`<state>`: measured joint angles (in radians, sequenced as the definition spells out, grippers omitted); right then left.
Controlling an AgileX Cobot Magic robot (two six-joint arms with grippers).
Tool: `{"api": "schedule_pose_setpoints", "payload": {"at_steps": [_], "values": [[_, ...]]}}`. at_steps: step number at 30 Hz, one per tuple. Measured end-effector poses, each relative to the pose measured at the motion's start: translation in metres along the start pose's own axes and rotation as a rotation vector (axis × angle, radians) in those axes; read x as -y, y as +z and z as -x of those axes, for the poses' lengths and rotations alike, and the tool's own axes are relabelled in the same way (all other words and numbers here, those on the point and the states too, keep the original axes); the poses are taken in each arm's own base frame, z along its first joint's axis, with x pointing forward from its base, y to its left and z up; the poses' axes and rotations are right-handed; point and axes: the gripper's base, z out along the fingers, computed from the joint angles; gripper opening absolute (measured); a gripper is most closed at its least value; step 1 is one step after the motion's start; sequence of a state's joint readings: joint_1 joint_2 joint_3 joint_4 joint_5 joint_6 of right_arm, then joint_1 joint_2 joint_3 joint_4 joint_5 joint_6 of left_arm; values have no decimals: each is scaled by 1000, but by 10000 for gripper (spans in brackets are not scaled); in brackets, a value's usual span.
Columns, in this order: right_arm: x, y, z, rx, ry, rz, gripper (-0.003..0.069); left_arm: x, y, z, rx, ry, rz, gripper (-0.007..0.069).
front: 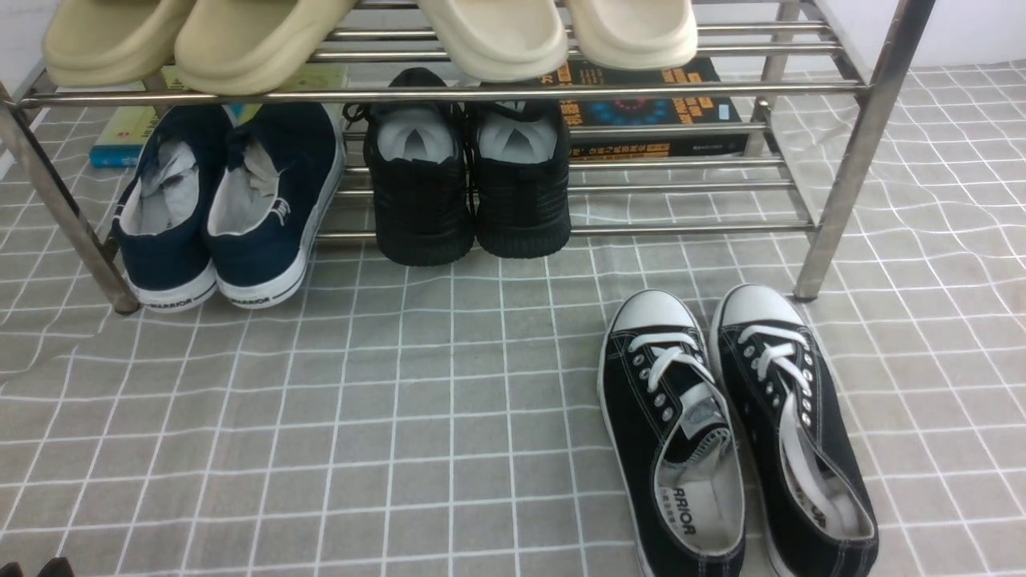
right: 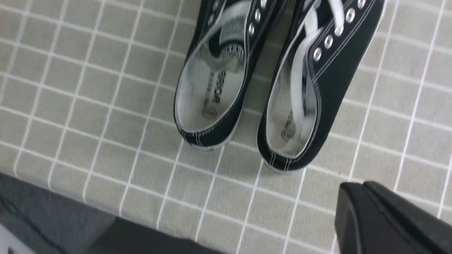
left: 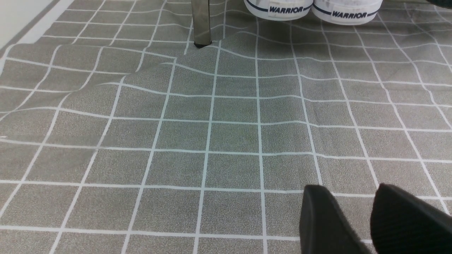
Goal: Take the shoes off the shelf with your hand from the grey coffee tablecloth.
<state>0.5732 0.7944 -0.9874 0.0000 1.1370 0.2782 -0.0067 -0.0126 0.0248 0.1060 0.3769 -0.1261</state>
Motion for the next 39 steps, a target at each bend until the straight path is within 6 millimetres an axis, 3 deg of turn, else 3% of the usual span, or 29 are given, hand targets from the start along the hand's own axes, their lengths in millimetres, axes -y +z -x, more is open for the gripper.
{"api": "schedule_pose_setpoints", "payload": {"at_steps": [1,2,3,4,5,10,15,22,34,39], "values": [[6,-10,-16,117,-25,20,-15,0,0,0,0,0,0,240],[6,-11,-18,132,-32,24,-15,0,0,0,0,0,0,240],[12,-11,-36,270,-74,52,-15,0,0,0,0,0,0,240],[13,-14,-40,297,-85,56,-15,0,0,0,0,0,0,240],[17,-10,-54,412,-125,76,-15,0,0,0,0,1,0,240],[25,12,-86,648,-229,94,-15,0,0,0,0,1,0,240],[30,25,-103,690,-238,98,-14,0,0,0,0,1,0,240],[35,48,-119,613,-243,85,-10,0,0,0,0,1,0,240],[38,61,-130,556,-243,70,-5,0,0,0,0,1,0,240],[51,79,-145,540,-162,-39,-1,0,0,0,0,1,0,240]]}}
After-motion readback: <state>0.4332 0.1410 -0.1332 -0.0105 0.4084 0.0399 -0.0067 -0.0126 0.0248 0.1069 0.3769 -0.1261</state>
